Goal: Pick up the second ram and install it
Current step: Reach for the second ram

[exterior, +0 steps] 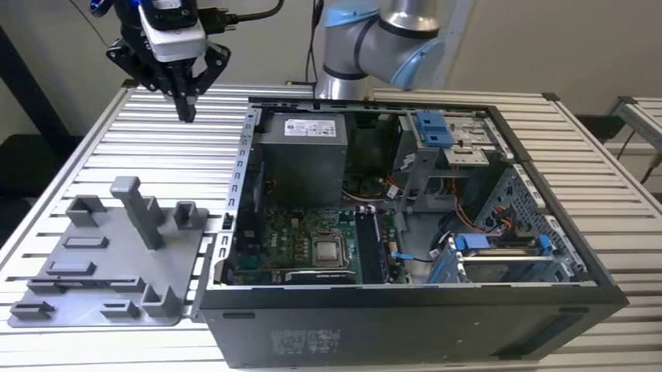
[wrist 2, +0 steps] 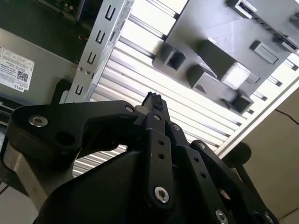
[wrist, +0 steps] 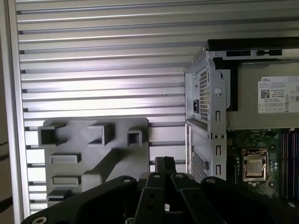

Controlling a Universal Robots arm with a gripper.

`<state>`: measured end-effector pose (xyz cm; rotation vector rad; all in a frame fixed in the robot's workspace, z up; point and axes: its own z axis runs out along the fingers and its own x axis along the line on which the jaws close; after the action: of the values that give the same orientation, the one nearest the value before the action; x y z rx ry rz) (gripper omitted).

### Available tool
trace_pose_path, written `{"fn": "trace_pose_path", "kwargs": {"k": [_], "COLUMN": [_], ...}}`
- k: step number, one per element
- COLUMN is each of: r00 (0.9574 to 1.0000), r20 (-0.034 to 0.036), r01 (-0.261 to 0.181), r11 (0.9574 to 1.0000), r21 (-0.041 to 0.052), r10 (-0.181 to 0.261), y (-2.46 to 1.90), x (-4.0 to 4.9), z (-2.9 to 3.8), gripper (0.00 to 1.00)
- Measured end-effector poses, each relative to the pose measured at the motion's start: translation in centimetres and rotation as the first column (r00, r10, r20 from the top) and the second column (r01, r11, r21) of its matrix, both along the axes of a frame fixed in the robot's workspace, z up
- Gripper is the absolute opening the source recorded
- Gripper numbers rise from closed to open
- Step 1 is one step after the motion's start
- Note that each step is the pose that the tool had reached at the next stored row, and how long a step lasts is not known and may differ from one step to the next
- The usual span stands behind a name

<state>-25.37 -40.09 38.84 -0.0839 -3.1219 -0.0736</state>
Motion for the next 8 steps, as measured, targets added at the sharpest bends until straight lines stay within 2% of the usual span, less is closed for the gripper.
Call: {"fn": "trace_pose_path", "kwargs": {"k": [8], "r00": [1.0000], "r20": [0.0007], "r01": [-0.004], "r11": [1.0000], "r21": [0.0002], "r10": [0.004], "y": [-0.03], "x": [-2.67], "z": [-0.11], "gripper": [0.11]}}
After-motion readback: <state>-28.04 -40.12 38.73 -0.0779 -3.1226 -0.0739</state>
